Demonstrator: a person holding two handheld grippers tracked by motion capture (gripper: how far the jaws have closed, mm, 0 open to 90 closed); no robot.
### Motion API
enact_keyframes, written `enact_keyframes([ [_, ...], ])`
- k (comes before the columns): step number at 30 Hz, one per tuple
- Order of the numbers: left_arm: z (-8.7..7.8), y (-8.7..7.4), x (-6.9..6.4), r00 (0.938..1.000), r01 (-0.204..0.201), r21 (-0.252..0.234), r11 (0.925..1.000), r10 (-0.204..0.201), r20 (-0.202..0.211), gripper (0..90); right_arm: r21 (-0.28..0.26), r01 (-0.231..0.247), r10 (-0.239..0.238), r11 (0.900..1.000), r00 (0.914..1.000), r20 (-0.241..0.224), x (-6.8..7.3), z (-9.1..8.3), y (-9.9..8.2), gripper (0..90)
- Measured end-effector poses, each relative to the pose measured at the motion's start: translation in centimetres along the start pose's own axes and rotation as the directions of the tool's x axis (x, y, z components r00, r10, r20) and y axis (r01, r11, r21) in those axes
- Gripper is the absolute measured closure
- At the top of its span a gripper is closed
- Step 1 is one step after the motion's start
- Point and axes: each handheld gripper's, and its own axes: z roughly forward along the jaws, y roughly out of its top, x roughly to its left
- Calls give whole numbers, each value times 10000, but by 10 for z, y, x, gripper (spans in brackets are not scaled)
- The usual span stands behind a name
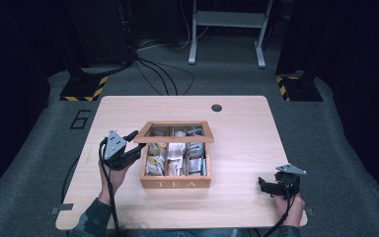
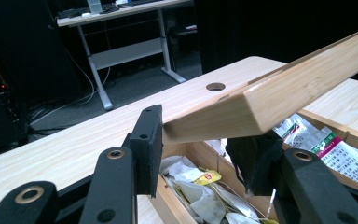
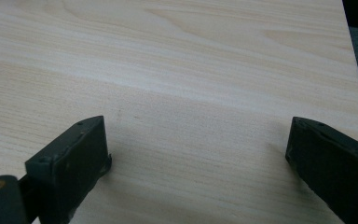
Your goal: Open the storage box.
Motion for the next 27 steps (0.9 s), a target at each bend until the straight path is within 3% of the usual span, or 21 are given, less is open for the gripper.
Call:
enact_keyframes([
  [6,4,15,9,9998,71,202,9998,-75,180,569,-16,-17,17,10000,10000,3,0,0,0,56],
  [23,20,52,33,9985,-277,656,9975,246,480,610,-10,-13,13,10000,10000,9,0,0,0,56],
  [27,25,59,41,9979,-147,732,9972,100,646,615,-13,-10,10,10000,10000,14,0,0,0,56],
])
